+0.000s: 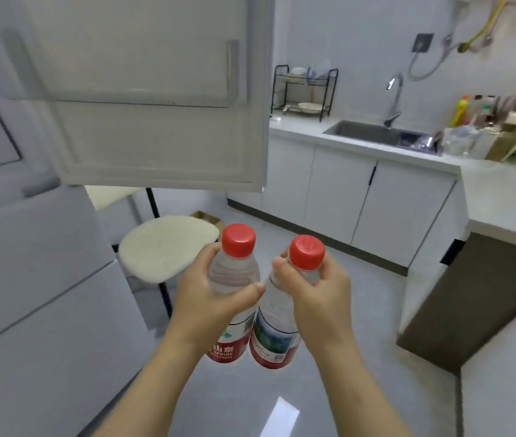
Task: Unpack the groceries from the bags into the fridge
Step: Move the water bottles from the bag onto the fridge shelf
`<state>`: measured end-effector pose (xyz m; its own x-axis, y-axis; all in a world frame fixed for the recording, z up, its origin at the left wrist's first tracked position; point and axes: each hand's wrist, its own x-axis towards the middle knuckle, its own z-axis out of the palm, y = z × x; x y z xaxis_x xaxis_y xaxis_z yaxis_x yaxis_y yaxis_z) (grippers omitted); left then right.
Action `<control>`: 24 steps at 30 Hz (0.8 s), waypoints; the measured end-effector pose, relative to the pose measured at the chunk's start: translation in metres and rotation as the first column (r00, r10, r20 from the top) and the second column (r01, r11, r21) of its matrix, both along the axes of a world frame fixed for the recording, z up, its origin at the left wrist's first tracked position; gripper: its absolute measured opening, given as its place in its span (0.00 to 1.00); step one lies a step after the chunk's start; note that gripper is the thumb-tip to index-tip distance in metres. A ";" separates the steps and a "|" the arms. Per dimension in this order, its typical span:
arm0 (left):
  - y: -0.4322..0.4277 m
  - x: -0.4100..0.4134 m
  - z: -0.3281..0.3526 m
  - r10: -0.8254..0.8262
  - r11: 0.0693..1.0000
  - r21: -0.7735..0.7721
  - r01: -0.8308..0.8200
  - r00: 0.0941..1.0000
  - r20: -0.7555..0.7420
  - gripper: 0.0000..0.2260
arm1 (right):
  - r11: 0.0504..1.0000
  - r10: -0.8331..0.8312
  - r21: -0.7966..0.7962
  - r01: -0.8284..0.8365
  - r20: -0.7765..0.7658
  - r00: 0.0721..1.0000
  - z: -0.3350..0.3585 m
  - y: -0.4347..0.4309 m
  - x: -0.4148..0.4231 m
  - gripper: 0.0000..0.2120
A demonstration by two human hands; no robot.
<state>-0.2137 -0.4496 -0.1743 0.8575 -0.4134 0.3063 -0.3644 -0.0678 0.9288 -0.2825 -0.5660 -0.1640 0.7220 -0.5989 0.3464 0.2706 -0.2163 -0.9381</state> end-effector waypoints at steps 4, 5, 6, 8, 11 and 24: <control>0.065 0.041 0.005 0.151 0.989 -0.005 -0.151 0.988 0.013 0.23 | 0.984 0.176 0.027 -0.176 0.018 0.984 0.005 0.056 0.061 0.05; 0.080 0.049 0.005 0.191 0.981 -0.012 -0.191 0.981 0.012 0.23 | 0.976 0.217 0.029 -0.217 0.010 0.976 0.006 0.069 0.074 0.05; 0.095 0.056 0.006 0.237 0.971 -0.027 -0.236 0.972 0.008 0.23 | 0.966 0.256 0.025 -0.256 0.001 0.967 0.007 0.082 0.088 0.05; 0.122 0.069 0.008 0.329 0.943 -0.063 -0.328 0.944 -0.002 0.21 | 0.944 0.329 0.015 -0.329 -0.019 0.944 0.010 0.107 0.113 0.03; 0.156 0.087 0.013 0.455 0.886 -0.098 -0.453 0.890 -0.003 0.16 | 0.906 0.423 0.007 -0.423 -0.037 0.905 0.017 0.142 0.148 0.04; 0.245 0.205 0.085 0.778 0.622 -0.296 -0.725 0.615 0.127 0.20 | 0.765 0.644 -0.075 -0.640 0.119 0.756 0.092 0.243 0.308 0.05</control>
<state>-0.0084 -0.2046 -0.0894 0.7325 0.4379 0.5212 -0.4623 -0.2420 0.8531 0.0251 -0.3228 -0.0717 0.8808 -0.0001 0.4735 0.4734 0.0272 -0.8804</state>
